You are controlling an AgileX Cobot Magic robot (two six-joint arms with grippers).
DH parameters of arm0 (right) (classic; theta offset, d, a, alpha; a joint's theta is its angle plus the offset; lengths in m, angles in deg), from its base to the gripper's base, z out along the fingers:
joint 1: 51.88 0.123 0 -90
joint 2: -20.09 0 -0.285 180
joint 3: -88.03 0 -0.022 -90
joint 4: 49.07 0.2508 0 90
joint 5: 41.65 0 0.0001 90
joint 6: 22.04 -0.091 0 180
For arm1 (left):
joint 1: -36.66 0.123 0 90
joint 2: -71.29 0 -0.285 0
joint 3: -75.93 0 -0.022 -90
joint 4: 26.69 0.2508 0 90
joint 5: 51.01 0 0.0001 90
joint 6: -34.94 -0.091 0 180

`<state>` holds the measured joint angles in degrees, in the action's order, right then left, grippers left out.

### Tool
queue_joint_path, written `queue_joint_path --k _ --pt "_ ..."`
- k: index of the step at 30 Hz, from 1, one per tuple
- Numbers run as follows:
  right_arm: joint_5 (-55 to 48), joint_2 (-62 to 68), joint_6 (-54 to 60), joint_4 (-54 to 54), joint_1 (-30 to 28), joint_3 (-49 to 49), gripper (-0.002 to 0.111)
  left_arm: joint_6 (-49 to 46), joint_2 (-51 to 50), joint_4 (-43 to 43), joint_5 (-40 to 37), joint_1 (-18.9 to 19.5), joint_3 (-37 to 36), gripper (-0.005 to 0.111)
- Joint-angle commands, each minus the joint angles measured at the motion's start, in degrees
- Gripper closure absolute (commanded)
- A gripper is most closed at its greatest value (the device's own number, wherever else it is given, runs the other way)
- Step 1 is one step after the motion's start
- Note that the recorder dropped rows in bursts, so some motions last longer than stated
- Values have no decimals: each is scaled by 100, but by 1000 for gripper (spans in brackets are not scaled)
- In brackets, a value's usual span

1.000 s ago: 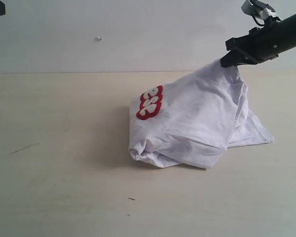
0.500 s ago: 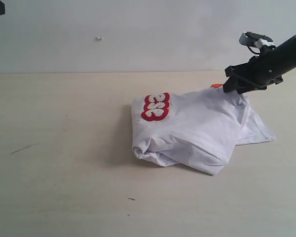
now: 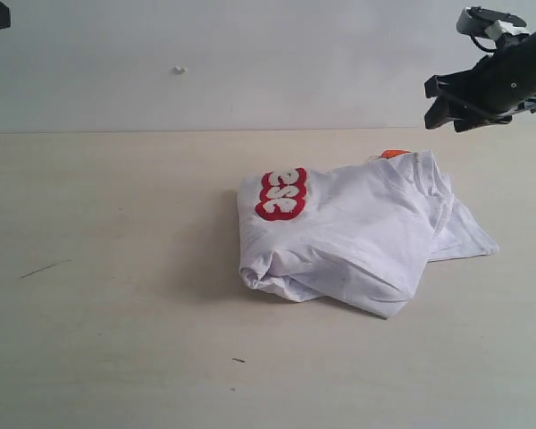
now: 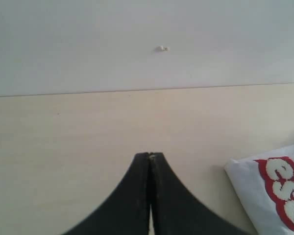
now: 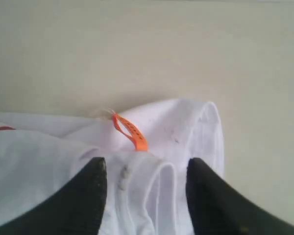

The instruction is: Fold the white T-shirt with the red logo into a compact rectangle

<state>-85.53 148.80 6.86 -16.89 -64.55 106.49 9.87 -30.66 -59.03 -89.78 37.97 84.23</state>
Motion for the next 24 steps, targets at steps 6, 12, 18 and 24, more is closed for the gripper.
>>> queue_joint_path --k 6,12,18,24 --pt "-514 -14 -211 -773 162 22 108 -279 17 -310 -143 -14 -98 107" --pt "-249 -4 -341 -970 609 -336 108 -1090 17 -1104 350 -23 -696 107" --pt "625 11 -993 -1960 874 -1198 108 -1087 17 -1056 432 -23 -891 107" --pt "678 529 -1471 -2335 1010 -1352 108 -1114 17 -1188 453 -23 -891 107"
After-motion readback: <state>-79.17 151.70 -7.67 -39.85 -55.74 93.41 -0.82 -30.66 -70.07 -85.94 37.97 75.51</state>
